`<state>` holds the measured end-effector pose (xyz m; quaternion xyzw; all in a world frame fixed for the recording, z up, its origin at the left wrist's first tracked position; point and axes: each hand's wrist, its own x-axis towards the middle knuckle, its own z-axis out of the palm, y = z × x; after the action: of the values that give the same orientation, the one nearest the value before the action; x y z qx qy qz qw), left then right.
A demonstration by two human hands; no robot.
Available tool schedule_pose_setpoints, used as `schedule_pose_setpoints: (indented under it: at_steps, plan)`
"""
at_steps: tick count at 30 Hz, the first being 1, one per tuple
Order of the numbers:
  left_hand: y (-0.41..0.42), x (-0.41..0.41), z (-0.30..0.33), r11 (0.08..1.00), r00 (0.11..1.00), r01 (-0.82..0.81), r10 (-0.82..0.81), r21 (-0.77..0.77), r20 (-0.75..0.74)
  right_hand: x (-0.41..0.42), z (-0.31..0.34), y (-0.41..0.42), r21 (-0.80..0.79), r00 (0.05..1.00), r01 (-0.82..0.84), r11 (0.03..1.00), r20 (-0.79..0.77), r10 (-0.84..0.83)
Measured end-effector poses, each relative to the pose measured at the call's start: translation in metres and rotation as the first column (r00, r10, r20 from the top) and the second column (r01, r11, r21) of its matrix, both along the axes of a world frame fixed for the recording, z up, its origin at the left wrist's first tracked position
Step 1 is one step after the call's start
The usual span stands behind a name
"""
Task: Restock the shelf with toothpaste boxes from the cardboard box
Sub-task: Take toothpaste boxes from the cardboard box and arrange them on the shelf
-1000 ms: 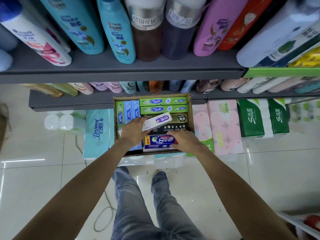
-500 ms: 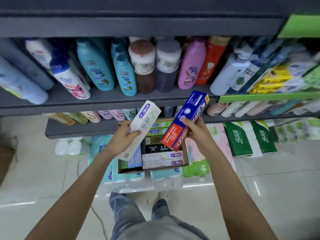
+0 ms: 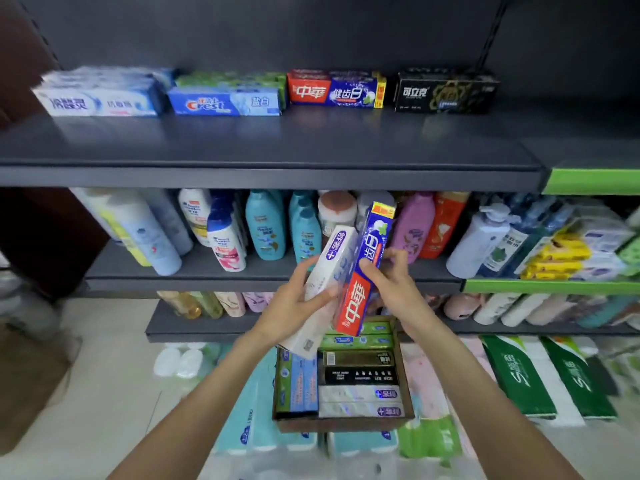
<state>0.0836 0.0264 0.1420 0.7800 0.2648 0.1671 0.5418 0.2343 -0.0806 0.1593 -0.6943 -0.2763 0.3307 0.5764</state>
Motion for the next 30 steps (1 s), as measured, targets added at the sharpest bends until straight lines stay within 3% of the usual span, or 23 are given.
schedule_pose_setpoints:
  at_steps: [3,10,18,20,22,23,26,30]
  plan:
    - [0.025,-0.015,0.034,0.992,0.998,0.062,-0.063,0.112,0.007,0.0,0.044,0.001,0.132,0.992,-0.06,0.989,-0.105,0.074]
    - [0.077,-0.046,0.093,0.96,0.992,0.093,-0.114,0.266,0.063,0.035,0.133,0.042,0.375,0.983,0.065,0.925,-0.186,0.006]
    - [0.135,-0.056,0.145,0.889,0.982,-0.125,0.049,0.441,0.18,0.098,0.16,0.169,0.213,0.98,0.185,0.959,-0.109,-0.165]
    - [0.143,-0.05,0.155,0.871,0.982,-0.145,0.067,0.47,0.178,0.101,0.157,0.187,0.033,0.968,0.216,0.976,0.121,-0.219]
    - [0.151,-0.042,0.166,0.86,0.983,-0.142,0.063,0.49,0.174,0.103,0.159,0.195,-0.21,0.817,0.244,0.947,0.57,-0.085]
    - [0.152,-0.039,0.17,0.864,0.983,-0.144,0.07,0.483,0.169,0.103,0.161,0.195,-0.313,0.719,0.242,0.918,0.693,0.047]
    - [0.157,-0.03,0.183,0.909,0.982,-0.138,0.074,0.394,0.173,0.102,0.173,0.194,-0.486,0.55,0.124,0.865,0.759,0.348]
    - [0.163,-0.021,0.195,0.972,0.97,-0.132,0.087,0.193,0.225,0.113,0.191,0.19,-0.631,0.187,0.15,0.761,0.774,0.605]
